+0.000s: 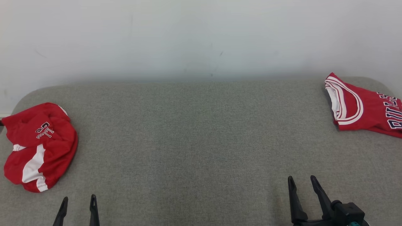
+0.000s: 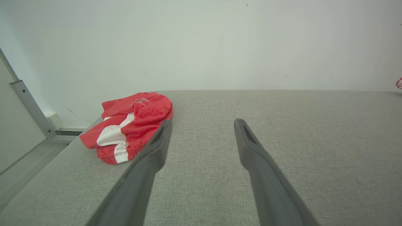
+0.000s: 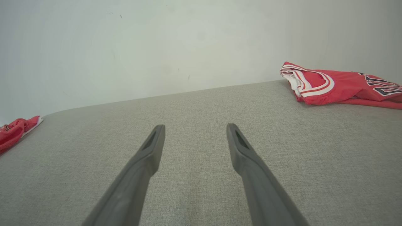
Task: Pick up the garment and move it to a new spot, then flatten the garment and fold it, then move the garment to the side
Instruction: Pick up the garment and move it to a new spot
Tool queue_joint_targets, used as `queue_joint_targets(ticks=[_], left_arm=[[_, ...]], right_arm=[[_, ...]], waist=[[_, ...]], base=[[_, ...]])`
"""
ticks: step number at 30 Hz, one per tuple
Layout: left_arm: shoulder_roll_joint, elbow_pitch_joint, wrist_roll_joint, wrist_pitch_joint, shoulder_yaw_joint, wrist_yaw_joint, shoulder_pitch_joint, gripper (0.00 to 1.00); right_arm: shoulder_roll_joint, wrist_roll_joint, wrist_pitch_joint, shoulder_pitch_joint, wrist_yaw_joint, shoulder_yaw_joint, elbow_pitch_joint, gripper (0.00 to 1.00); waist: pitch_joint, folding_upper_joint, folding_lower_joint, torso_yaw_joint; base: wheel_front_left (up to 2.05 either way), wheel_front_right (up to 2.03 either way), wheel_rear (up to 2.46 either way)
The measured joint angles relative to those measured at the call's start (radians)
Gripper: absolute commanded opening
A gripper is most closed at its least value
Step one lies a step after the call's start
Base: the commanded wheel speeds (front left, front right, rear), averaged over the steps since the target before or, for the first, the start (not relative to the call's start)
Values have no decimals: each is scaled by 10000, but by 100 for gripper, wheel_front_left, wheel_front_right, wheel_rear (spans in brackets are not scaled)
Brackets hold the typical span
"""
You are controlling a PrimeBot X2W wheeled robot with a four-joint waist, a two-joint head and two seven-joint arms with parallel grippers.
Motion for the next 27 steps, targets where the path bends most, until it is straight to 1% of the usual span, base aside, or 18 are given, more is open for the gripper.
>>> queue_joint_targets(ticks=[6,13,16,17,21,27], left_arm=[[-2,6,0,2,12,2,0,100],[50,10,15,2,-40,2,-22,100],[130,38,10,0,-25,2,-31,100],[182,50,-10,2,12,4,-24,100],[278,90,-73,2,105,23,-1,100],[290,125,-217,0,205,73,34,100]], right_arm=[[2,82,0,89,-2,-29,-21,100],[4,244,-2,167,-2,-52,-33,100],[4,316,-2,210,-2,-92,-17,100],[2,337,-4,208,-2,-100,8,100],[6,393,-2,197,-2,-52,31,100],[6,336,-2,187,-2,-38,82,100]], waist=[[-7,0,0,197],[-10,1,0,713],[-5,0,0,1093],[4,0,-1,1378],[22,0,0,1986],[35,0,0,2961]], base=[[0,0,0],[0,0,0],[0,0,0],[0,0,0],[0,0,0],[0,0,0]])
